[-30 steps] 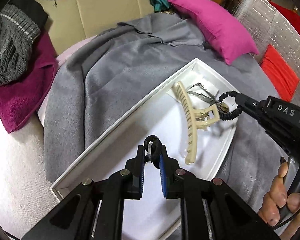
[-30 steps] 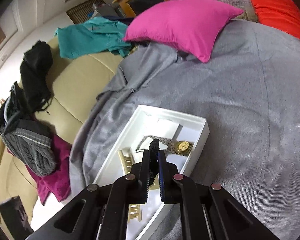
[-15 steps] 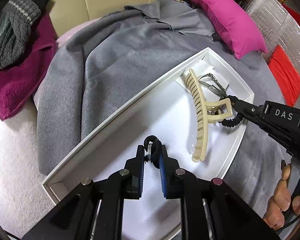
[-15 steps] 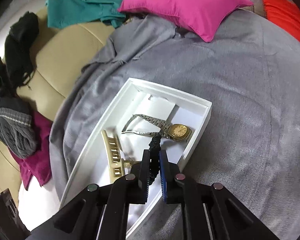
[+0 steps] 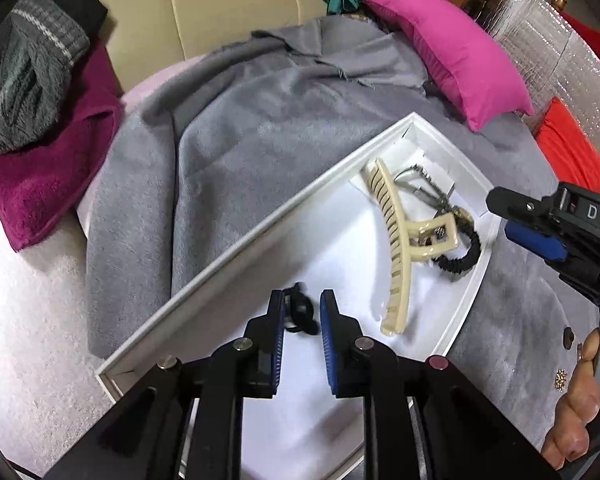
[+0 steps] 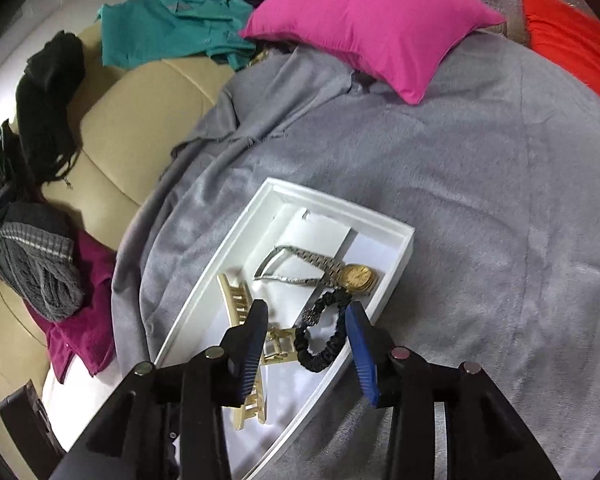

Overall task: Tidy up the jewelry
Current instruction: 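Move both open tools back toward the gold brooch and rings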

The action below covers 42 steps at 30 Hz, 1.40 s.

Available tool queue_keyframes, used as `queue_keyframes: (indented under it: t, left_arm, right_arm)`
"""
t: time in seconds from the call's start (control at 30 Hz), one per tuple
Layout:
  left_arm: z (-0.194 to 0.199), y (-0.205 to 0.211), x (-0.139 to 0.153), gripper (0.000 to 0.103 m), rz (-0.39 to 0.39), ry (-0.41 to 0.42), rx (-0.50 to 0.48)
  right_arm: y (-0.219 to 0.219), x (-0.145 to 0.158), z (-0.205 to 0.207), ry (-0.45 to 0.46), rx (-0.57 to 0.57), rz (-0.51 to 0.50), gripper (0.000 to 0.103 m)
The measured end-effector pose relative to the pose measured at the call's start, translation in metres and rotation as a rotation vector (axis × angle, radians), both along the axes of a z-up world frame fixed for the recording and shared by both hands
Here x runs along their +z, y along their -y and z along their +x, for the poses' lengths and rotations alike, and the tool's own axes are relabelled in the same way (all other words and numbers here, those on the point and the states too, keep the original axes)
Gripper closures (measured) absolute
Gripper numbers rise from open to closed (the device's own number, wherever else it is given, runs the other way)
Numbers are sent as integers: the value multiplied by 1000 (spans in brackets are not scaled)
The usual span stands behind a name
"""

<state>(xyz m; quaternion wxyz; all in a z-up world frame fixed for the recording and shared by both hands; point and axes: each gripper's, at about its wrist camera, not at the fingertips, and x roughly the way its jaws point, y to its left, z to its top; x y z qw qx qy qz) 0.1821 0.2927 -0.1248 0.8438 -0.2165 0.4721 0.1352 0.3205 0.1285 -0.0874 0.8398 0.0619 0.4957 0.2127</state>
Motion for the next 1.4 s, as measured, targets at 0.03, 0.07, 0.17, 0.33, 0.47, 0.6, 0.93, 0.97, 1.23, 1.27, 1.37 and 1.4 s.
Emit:
queue_keyframes:
  t: [0.03, 0.07, 0.17, 0.33, 0.47, 0.6, 0.93, 0.97, 1.23, 1.27, 1.37, 1.4]
  left_arm:
    - [-1, 1, 3, 76, 2, 15, -1]
    - [-1, 2, 5, 68, 3, 26, -3]
    - [-4, 8, 17, 58, 20, 85, -12]
    - [-9, 26, 36, 49, 59, 177, -41]
    - [-8, 52, 45, 48, 116, 211, -95]
    - [-3, 86, 48, 48, 149, 216, -169]
    - [7, 189, 46, 48, 195, 212, -375]
    - [8, 198, 45, 48, 197, 210, -394]
    - [14, 279, 35, 48, 196, 194, -583]
    - [15, 286, 33, 48, 194, 193, -599]
    - [16, 311, 30, 48, 180, 189, -659]
    - [17, 317, 29, 48, 170, 187, -676]
  right_arm:
    - [3, 2, -1, 4, -4, 12, 58]
    - [7, 4, -2, 11, -9, 20, 58]
    - [24, 12, -8, 43, -30, 47, 58]
    - [69, 24, -23, 92, -80, 101, 58]
    - [120, 28, -37, 106, -143, 124, 58]
    - [188, 25, -55, 108, -233, 139, 58]
    - [353, 9, -90, 99, -495, 209, 58]
    - [365, 7, -93, 98, -518, 221, 58]
    - [439, -8, -107, 85, -639, 317, 59]
    - [447, -10, -109, 85, -654, 322, 59]
    - [464, -17, -114, 70, -690, 360, 59]
    - [470, -20, -114, 57, -697, 376, 59]
